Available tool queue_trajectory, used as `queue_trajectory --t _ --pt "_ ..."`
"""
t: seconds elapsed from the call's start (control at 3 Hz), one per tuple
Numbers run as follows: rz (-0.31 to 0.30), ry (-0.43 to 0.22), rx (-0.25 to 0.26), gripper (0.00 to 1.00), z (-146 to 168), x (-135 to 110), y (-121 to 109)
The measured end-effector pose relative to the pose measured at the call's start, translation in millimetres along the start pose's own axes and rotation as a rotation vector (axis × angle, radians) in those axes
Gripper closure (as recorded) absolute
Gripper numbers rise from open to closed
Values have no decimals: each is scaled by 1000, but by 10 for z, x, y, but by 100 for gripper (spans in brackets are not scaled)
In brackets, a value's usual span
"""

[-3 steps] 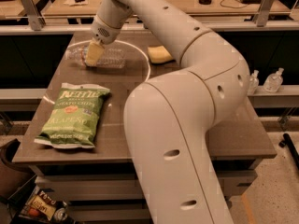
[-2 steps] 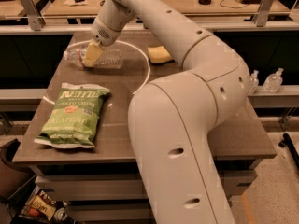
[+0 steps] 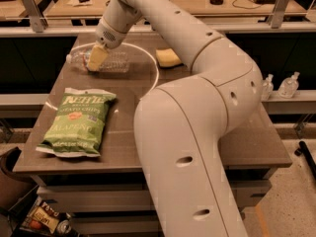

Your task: Knock water bottle over

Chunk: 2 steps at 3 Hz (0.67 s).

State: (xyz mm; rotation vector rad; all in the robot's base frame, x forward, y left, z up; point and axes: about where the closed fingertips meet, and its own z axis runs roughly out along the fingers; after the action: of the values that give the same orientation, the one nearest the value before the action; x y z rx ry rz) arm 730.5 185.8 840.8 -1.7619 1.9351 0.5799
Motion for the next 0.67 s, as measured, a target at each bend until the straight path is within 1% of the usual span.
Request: queue_trajectory --t 0.67 --pt "0 2 -5 13 36 -3 6"
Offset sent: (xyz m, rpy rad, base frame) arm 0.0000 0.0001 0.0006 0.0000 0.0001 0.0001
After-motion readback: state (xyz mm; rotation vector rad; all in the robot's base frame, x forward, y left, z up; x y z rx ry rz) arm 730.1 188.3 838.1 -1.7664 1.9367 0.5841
